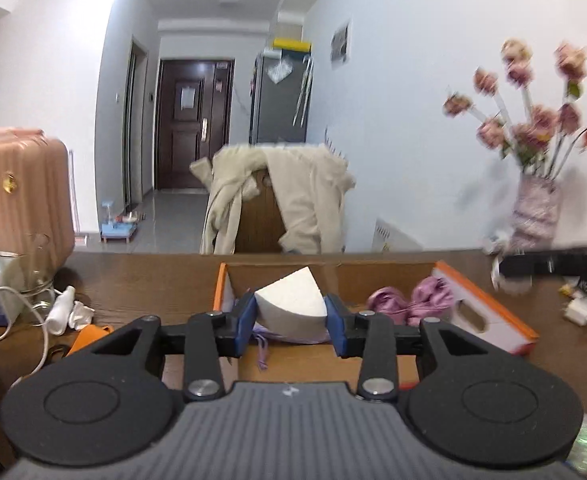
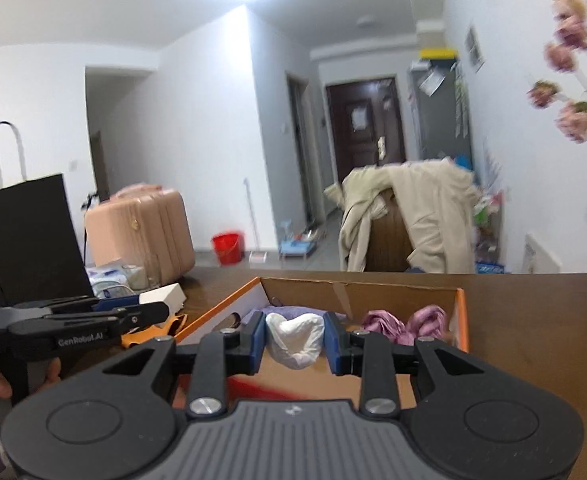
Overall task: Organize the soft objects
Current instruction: 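Carry the white wedge sponge into the box and open both tools, then lift both tools out of the box back over the item pile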
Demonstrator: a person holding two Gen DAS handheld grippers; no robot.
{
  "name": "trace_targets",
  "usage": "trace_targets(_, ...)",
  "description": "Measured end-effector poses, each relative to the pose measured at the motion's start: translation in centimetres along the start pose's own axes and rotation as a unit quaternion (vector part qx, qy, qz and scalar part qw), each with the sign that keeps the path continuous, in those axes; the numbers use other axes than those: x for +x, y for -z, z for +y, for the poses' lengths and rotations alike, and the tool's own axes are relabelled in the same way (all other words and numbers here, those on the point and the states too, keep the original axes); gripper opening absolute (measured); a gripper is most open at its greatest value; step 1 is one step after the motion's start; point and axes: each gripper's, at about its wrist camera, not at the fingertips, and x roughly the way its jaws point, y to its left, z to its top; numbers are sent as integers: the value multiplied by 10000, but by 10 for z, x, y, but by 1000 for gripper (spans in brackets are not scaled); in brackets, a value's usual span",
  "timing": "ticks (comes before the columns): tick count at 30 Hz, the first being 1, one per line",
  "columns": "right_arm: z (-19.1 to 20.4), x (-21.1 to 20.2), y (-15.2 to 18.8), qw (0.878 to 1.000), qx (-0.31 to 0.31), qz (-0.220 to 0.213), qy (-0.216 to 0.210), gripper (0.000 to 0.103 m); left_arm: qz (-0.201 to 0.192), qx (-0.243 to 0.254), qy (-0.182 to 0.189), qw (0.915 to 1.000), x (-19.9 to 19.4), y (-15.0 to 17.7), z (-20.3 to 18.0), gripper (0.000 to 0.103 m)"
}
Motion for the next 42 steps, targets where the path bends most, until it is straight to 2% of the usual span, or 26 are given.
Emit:
trace_targets(4,-28,76,-41,9977,234,605,-174,32,402,186,-158,9989,50,-1,5,39)
trace_targets(7,-49,146,-56,9922,483,1138,-136,32,812,191,-324,9960,85,-2,11,39)
trace_targets(10,-56,204,-54,9859,518,1591,17,32,1001,25,-202,9948,106,-3,19,47)
trace_targets(13,-63,249,-47,9786,632,1938,297,33,928,-37,-121,9956,109,-4,25,58)
trace_targets(17,-60,260,-46,9798,515,1881,452,56,821,-176,-197,9963,101,-8,35,61)
trace_targets(20,-59,244,-54,9839,457,1673,441,56,703,-265,-276,9968,85,-17,40,62)
trace_targets(24,-58,201,-72,9901,315,1310,379,59,381,-133,-219,9989,45,-29,34,71)
trace_targets(26,-54,166,-81,9932,249,1084,353,66,174,-13,-225,9996,18,-33,28,74)
trace_targets(31,-41,77,-86,9979,6,587,266,72,-101,122,-131,9998,-42,-33,8,83)
trace_targets(34,-27,19,-72,9991,-174,335,188,75,-142,161,-70,9997,-74,-22,-9,85)
trace_targets(38,-4,-47,-38,9980,-580,3,230,83,-175,142,5,9997,-114,1,-30,93)
trace_targets(42,14,-91,5,9952,-853,-231,411,86,-82,72,67,9999,-142,27,-46,98)
